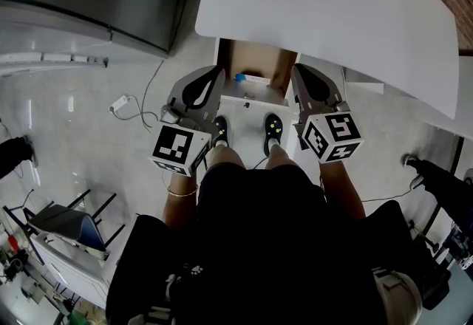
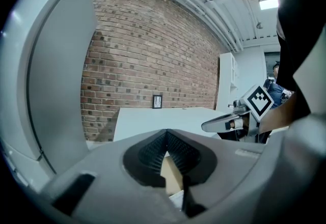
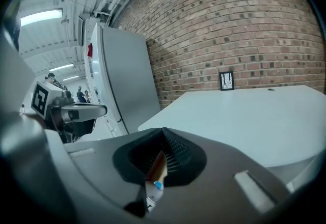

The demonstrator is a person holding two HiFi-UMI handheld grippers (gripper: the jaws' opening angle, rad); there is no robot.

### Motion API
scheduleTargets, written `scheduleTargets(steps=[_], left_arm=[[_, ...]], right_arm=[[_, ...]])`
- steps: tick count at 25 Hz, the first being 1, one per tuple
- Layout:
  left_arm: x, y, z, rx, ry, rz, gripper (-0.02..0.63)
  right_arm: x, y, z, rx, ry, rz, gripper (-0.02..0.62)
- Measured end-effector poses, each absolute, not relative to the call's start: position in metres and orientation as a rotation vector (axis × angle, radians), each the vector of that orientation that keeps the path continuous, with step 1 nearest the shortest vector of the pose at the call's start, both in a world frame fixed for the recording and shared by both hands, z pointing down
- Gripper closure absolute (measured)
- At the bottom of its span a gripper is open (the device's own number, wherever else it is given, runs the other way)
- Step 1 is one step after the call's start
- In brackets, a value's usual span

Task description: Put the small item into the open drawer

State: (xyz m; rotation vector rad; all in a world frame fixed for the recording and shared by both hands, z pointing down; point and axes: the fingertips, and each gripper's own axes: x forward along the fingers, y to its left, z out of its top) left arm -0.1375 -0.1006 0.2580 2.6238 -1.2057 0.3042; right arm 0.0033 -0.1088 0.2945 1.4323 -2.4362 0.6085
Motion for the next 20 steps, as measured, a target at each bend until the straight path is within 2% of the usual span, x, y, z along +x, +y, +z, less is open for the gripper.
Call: scheduleTargets(steps=[20], left_arm=[[-0.1380, -0.1083, 0.2597, 2.598, -1.238, 0.304, 0.614]], right_arm=[[0.0071, -0.1158, 0.2982, 1.409, -2.434, 0.614, 0.584]])
